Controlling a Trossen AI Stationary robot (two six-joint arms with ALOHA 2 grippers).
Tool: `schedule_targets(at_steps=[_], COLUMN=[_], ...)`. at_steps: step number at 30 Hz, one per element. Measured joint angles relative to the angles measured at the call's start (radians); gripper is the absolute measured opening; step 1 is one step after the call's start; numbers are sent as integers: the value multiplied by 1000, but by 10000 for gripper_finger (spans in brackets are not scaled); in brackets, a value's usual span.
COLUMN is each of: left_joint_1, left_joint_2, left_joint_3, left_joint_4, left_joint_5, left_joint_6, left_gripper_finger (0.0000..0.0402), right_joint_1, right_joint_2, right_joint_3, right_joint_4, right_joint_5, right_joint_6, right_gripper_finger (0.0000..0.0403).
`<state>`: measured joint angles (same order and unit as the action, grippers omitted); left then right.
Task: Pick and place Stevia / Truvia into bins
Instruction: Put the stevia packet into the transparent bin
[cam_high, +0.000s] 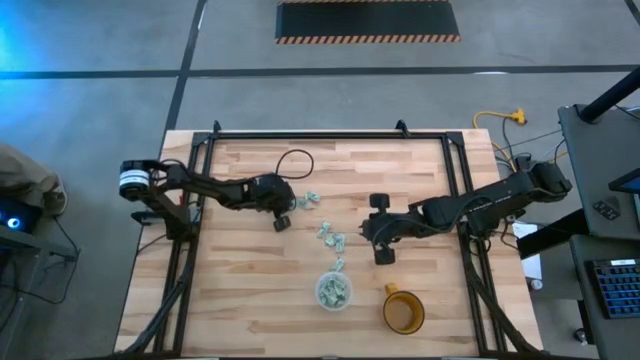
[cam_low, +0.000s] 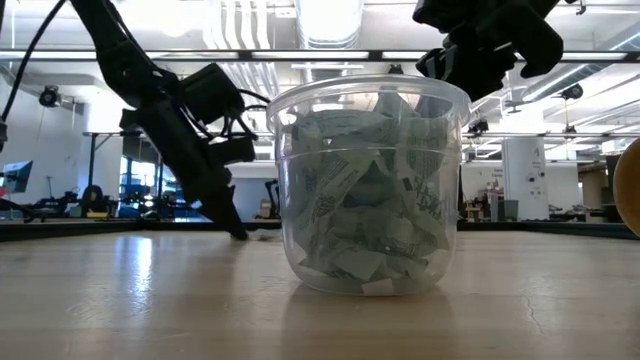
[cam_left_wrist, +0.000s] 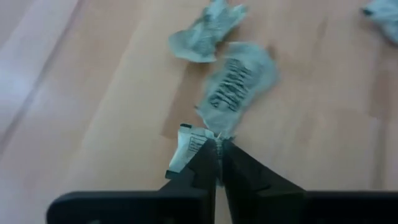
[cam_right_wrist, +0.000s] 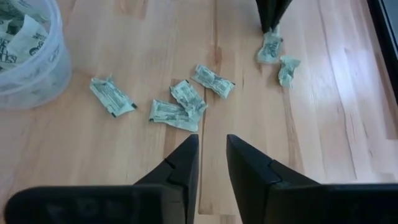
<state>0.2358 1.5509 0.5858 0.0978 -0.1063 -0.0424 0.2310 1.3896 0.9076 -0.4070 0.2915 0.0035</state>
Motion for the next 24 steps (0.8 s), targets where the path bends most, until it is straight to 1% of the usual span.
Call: schedule_targets(at_steps=[8,14,17,24], left_joint_1=[-53,-132,-178,-281], left_joint_2=[-108,-204,-231,-220], left_joint_3=[-4,0,1,-4], left_joint_4=[-50,-60,-19,199], left_joint_5=[74,149,193,347], left_joint_6=[-31,-31,-15,81], left_gripper_finger=[3,4,4,4], right_joint_1=[-19,-53,-67,-77], right_joint_2=[1,1,0,0], right_joint_3=[-43,-82,-85,-88], right_joint_4=[32,105,107,127], right_joint_5=[0,0,0,-1], right_joint_6=[12,-3,-3,-3], right_gripper_finger=[63,65,63,65])
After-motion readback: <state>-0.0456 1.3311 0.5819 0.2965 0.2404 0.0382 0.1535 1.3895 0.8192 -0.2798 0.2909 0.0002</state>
